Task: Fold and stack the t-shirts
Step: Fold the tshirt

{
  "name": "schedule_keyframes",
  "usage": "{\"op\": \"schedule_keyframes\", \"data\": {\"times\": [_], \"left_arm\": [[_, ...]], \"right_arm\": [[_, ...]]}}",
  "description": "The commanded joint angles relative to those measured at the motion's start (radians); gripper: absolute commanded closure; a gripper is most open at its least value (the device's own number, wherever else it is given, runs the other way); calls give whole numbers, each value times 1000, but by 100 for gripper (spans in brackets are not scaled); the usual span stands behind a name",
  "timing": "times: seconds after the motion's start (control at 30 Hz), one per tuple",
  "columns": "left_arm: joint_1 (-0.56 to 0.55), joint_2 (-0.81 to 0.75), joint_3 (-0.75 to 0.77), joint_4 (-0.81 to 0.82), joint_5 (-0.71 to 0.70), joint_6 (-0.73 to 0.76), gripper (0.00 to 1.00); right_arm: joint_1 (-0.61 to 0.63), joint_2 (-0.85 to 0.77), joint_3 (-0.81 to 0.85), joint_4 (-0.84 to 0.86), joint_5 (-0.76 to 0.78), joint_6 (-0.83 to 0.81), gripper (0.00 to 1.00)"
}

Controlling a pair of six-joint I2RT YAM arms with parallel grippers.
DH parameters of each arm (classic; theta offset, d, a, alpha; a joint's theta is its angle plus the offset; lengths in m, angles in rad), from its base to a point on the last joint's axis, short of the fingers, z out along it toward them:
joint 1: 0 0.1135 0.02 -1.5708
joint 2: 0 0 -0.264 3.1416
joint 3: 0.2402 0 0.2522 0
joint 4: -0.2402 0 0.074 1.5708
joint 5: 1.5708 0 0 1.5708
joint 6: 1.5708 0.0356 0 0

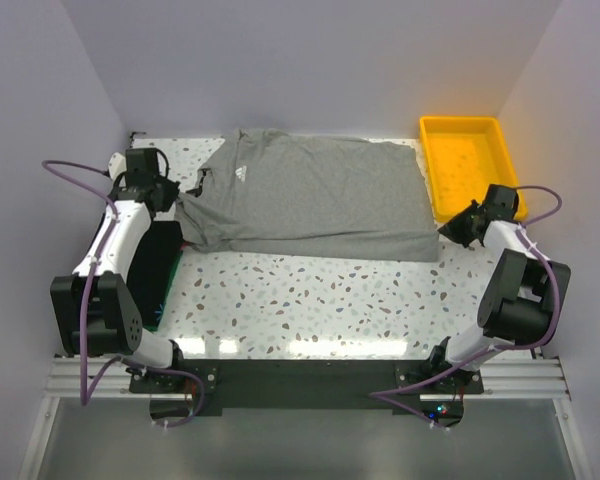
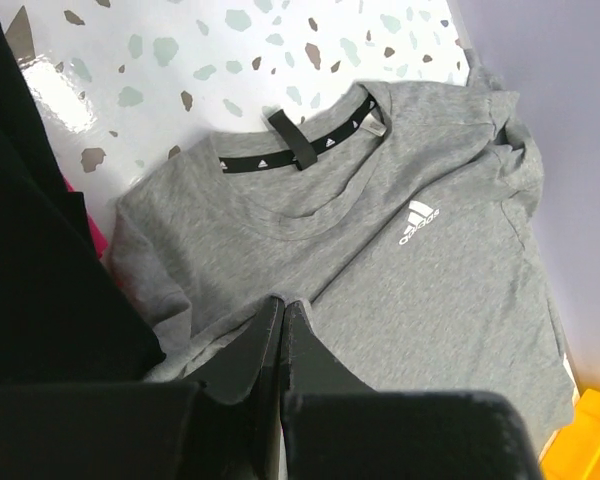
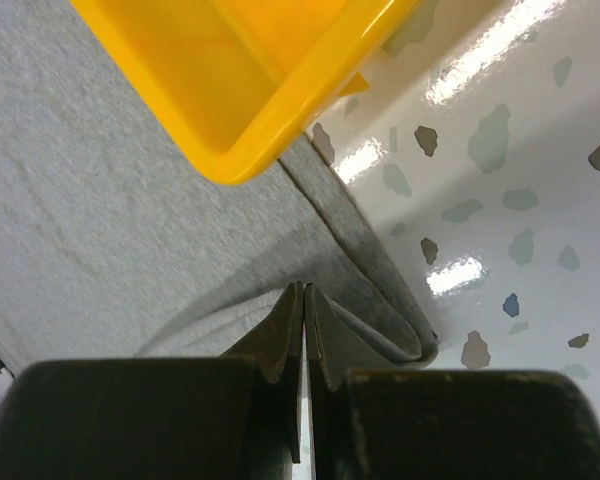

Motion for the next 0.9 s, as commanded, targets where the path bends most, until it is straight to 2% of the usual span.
{"op": "schedule_keyframes", "data": {"times": [0.0, 0.87], "left_arm": [[-3, -5, 50, 37, -31, 0, 100], [30, 30, 88, 41, 23, -14, 100]], "right_arm": [[-7, -12, -3, 53, -8, 6, 100], [-7, -8, 27, 122, -69, 49, 100]]}}
